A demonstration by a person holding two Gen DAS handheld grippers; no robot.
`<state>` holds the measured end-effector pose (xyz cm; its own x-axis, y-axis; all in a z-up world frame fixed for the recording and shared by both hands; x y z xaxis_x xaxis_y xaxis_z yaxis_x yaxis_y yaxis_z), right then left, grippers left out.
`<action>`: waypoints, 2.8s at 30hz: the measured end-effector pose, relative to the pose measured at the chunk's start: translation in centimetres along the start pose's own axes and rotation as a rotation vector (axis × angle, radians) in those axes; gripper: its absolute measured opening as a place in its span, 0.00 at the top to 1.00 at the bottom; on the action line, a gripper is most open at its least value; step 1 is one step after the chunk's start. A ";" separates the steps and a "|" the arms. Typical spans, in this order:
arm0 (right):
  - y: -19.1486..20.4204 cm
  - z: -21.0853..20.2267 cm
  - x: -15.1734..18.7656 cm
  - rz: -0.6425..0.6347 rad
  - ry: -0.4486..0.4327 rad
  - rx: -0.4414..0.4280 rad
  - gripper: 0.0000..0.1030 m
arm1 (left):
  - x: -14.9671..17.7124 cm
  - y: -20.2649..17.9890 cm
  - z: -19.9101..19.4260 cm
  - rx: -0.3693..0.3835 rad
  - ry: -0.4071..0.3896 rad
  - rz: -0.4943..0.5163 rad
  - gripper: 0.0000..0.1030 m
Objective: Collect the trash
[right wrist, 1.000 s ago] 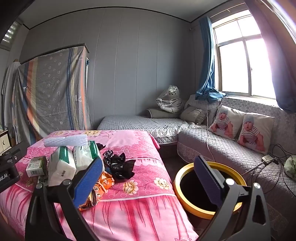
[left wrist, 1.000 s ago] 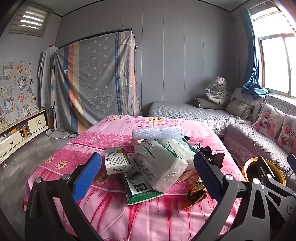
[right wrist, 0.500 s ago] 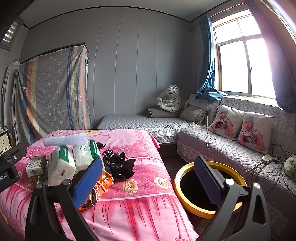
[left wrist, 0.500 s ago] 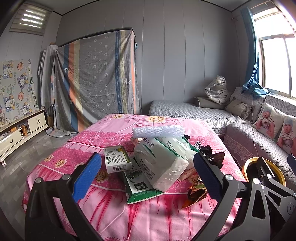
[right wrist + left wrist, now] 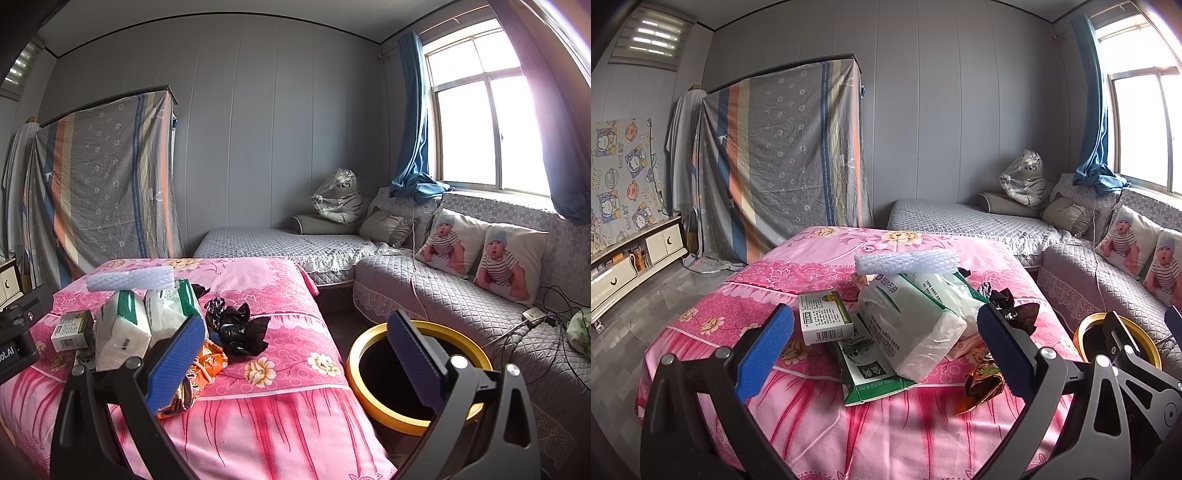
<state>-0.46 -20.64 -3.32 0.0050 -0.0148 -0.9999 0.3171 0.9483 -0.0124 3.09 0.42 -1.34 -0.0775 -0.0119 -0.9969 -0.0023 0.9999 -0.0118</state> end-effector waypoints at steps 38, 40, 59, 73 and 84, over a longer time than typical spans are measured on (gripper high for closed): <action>-0.2 0.5 -0.2 0.003 0.006 0.003 0.07 | -0.2 -0.2 0.1 0.003 0.001 0.004 0.07; -0.2 0.5 -0.3 0.003 0.005 0.003 0.07 | -0.2 -0.1 0.1 0.002 0.000 0.003 0.07; -1.4 2.2 -0.6 0.059 0.043 -0.024 0.07 | 0.7 2.8 0.2 0.026 -0.020 0.010 0.07; 0.7 16.4 1.6 0.055 0.459 -0.515 0.07 | 5.0 6.6 0.3 0.172 0.144 -0.077 0.07; 2.1 23.5 6.0 0.246 0.749 -0.637 0.09 | 6.9 8.0 0.1 0.226 0.201 -0.249 0.07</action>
<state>22.51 -26.14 -9.17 -0.6632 0.1987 -0.7216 -0.1790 0.8940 0.4107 2.64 8.29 -8.32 -0.2958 -0.2316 -0.9268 0.1727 0.9412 -0.2903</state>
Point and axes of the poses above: each gripper's, at about its wrist camera, not at the fingertips, and z roughly the way its jaws point, y to its left, x to its underside, the point moved 3 cm from there along z, roughly the way its jaws point, and after that the axes turned 15 degrees about -y, right-handed, at the moved point
